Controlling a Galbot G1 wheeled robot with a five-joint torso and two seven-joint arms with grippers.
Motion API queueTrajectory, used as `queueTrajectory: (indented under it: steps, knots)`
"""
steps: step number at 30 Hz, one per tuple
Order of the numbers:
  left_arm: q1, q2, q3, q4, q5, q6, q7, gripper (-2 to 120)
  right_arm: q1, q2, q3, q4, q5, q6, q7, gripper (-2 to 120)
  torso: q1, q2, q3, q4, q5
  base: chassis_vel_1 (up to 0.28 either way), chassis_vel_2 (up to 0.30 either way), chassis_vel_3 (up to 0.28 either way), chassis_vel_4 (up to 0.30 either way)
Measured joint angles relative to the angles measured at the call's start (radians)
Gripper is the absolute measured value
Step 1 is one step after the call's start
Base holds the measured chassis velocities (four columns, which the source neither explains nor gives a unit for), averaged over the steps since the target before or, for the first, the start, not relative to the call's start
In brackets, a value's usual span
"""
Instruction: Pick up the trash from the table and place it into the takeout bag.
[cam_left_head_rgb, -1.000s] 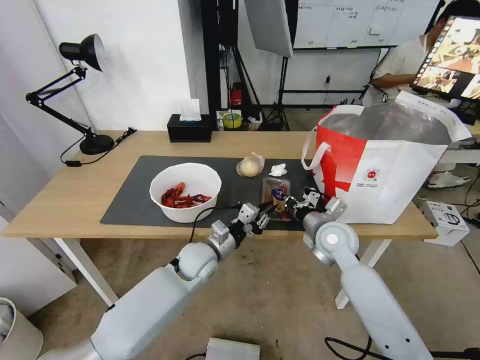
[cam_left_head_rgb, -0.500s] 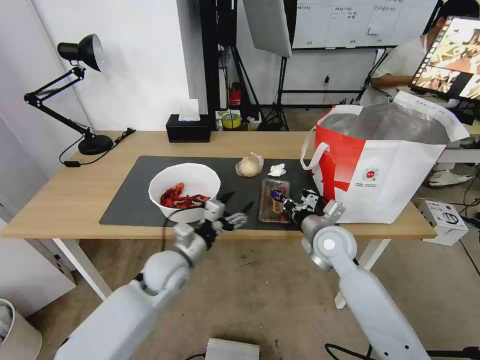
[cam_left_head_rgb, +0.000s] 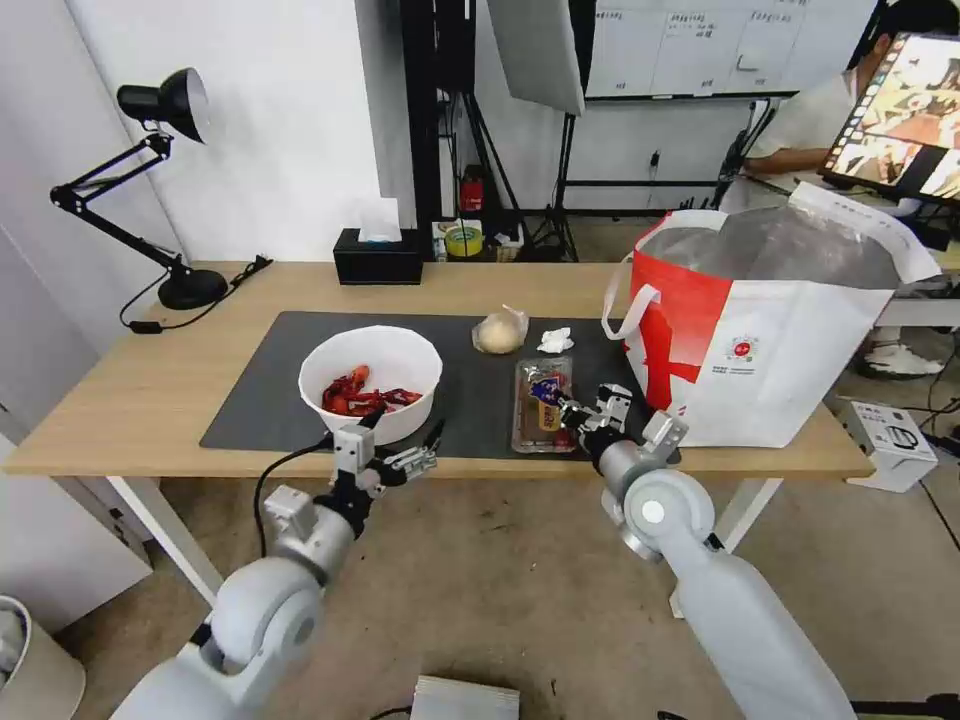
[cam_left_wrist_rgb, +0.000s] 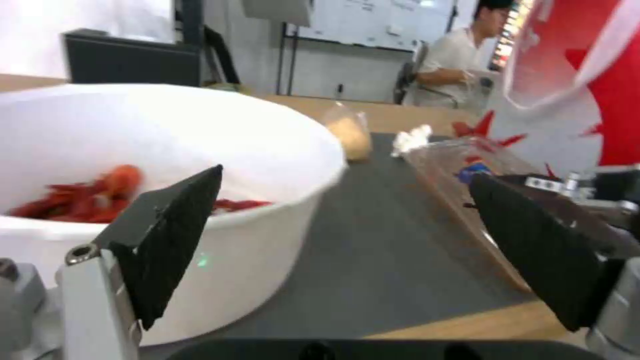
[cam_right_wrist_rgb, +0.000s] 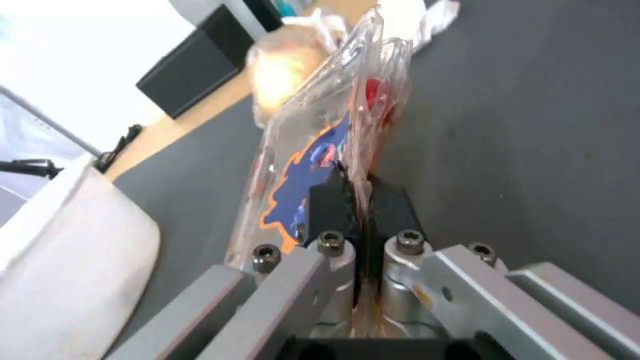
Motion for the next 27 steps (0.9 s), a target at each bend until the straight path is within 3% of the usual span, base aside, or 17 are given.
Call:
queueTrajectory:
  steps: [3,6,11,19,27]
  knots:
    - [0.008,-0.009,-0.017,-0.01,-0.001,0.005,-0.003,100,-0.023,-0.009,0.014,0.029,-0.004,0.003,-0.002,0,0.0,0.0,0.0,0.0003,0.0001,0.0,0.0,0.0,0.0]
    - [0.014,-0.014,-0.024,-0.015,-0.002,0.009,-0.003,100,-0.06,-0.023,0.046,0.067,0.005,0.005,0.001,0,0.0,0.0,0.0,-0.001,-0.0001,0.0,0.0,0.0,0.0]
    - [0.088,-0.042,-0.095,-0.038,0.015,0.011,-0.015,100,-0.086,-0.059,0.072,0.106,0.033,0.007,-0.025,0,0.0,0.0,0.0,0.0001,0.0,0.0,0.0,0.0,0.0]
    - [0.183,-0.071,-0.198,-0.072,0.022,0.012,-0.023,100,-0.146,-0.105,0.113,0.156,0.034,0.015,-0.076,0,0.0,0.0,0.0,-0.0001,0.0,0.0,0.0,0.0,0.0]
    - [0.225,-0.092,-0.237,-0.08,0.025,0.01,-0.02,100,-0.207,-0.125,0.163,0.219,0.034,0.034,-0.124,0,0.0,0.0,0.0,-0.0002,0.0,0.0,0.0,0.0,0.0]
